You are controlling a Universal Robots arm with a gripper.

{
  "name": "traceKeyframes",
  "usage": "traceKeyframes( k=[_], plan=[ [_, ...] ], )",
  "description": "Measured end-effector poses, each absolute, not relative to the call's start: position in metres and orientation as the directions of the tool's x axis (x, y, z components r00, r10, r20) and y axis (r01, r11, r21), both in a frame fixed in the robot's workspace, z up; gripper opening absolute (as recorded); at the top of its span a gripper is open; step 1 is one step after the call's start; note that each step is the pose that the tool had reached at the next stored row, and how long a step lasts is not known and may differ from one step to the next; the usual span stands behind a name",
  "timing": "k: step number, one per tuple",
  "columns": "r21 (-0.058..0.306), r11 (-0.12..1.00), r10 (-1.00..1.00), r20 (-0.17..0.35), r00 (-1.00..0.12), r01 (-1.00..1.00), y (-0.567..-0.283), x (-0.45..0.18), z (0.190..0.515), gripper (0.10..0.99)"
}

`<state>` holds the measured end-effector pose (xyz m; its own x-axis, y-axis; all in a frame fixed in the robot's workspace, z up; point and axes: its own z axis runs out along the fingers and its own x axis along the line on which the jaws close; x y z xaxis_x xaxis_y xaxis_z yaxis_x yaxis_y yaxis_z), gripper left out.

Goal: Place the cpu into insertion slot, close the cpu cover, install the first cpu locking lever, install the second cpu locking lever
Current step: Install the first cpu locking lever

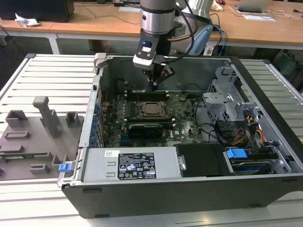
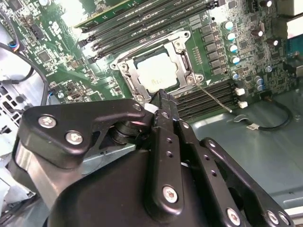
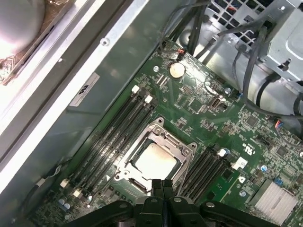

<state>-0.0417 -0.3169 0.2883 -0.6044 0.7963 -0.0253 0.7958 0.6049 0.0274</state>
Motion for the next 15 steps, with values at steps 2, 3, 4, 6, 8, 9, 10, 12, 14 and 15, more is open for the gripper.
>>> traceKeyframes(
  k=[2, 3, 4, 6, 8, 9, 10, 12, 14, 15],
  plan=[
    [0.027, 0.621, 0.784, -0.025, -0.620, 0.783, -0.3169, -0.0417, 0.2883, 0.106],
    [0.027, 0.629, 0.777, -0.025, -0.629, 0.777, -0.3169, -0.0417, 0.2883, 0.106],
    [0.027, 0.636, 0.772, -0.025, -0.635, 0.772, -0.3169, -0.0417, 0.2883, 0.106],
    [0.027, 0.655, 0.756, -0.025, -0.655, 0.755, -0.3169, -0.0418, 0.2883, 0.106],
    [0.027, 0.673, 0.740, -0.025, -0.673, 0.739, -0.3169, -0.0417, 0.2883, 0.106],
    [0.027, 0.679, 0.734, -0.025, -0.678, 0.734, -0.3169, -0.0417, 0.2883, 0.106],
    [0.027, 0.695, 0.719, -0.025, -0.695, 0.718, -0.3169, -0.0417, 0.2883, 0.106],
    [0.027, 0.720, 0.694, -0.025, -0.719, 0.694, -0.3169, -0.0417, 0.2883, 0.106],
    [0.027, 0.741, 0.671, -0.025, -0.741, 0.671, -0.3169, -0.0417, 0.2883, 0.106],
    [0.027, 0.748, 0.663, -0.025, -0.748, 0.663, -0.3169, -0.0418, 0.2883, 0.106]
  ],
)
